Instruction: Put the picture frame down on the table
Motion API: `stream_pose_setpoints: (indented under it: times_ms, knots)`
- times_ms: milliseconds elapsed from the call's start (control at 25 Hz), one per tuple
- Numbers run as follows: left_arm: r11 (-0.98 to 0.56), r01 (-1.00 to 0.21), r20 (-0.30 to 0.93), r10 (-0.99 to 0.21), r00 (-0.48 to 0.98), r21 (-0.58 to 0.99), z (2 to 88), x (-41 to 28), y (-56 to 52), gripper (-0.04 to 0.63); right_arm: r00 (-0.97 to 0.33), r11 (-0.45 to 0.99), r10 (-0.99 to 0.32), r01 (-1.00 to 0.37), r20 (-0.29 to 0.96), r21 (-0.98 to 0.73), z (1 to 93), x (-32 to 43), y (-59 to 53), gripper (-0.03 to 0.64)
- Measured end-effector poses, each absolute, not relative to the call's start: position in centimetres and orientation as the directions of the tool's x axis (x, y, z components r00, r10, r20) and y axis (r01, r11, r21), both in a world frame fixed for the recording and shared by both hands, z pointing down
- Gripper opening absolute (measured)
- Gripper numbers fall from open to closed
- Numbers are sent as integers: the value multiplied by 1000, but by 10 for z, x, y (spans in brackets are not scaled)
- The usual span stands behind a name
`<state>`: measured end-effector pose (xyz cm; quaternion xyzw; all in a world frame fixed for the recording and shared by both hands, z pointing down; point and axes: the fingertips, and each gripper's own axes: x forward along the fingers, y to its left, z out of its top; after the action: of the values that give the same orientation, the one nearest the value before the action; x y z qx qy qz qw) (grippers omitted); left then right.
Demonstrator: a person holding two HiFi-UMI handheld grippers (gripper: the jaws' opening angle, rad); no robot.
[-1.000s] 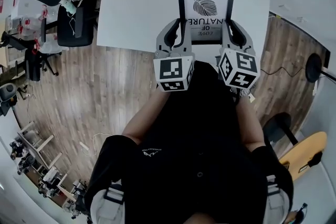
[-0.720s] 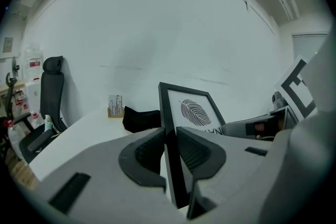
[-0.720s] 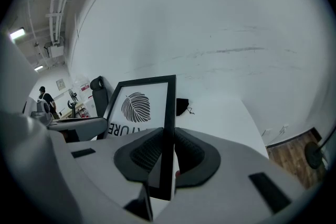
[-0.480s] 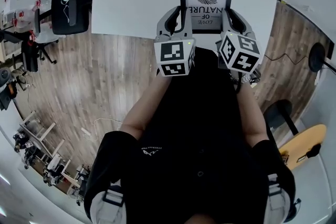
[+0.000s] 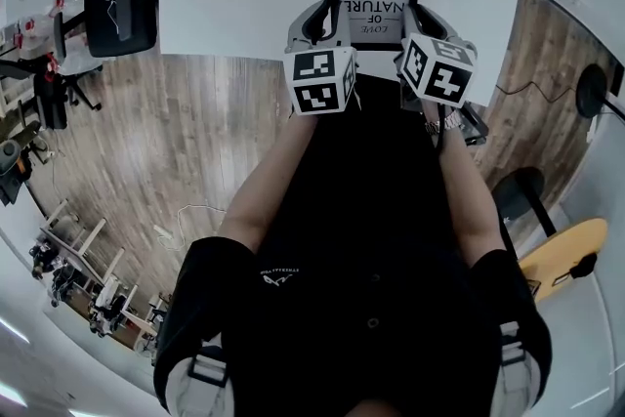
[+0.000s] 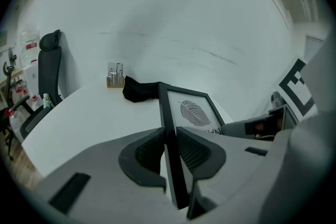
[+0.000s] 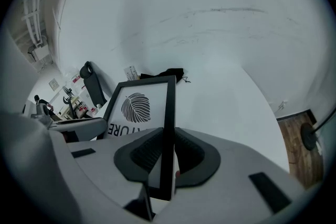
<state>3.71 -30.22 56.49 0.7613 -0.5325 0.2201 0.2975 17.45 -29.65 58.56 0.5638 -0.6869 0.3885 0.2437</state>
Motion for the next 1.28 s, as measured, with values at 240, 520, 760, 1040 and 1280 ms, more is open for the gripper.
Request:
stream_pose_setpoints:
  times_ms: [240, 520, 760, 1040, 1280]
  knots:
    - [-234, -943, 706, -625, 333, 238, 599, 35, -303, 75, -245, 42, -528, -964, 813, -263, 616, 173, -296, 64]
    - [-242, -938, 749, -565, 345, 249, 629, 35, -307, 75, -230, -5, -461, -965, 857, -262, 647, 173, -294, 64]
    - [-252, -933, 775, -523, 355, 257, 647, 34, -312, 75, -212, -29, -429, -968, 878, -248, 659, 173, -296, 64]
    - [-258, -929, 801, -477, 361, 265, 665, 35, -315, 75, -205, -51, -395, -968, 895, -244, 671, 173, -296, 66]
    - [-263, -927, 823, -438, 363, 269, 678, 36, -312, 77, -200, -64, -364, -969, 910, -239, 680, 174, -293, 66]
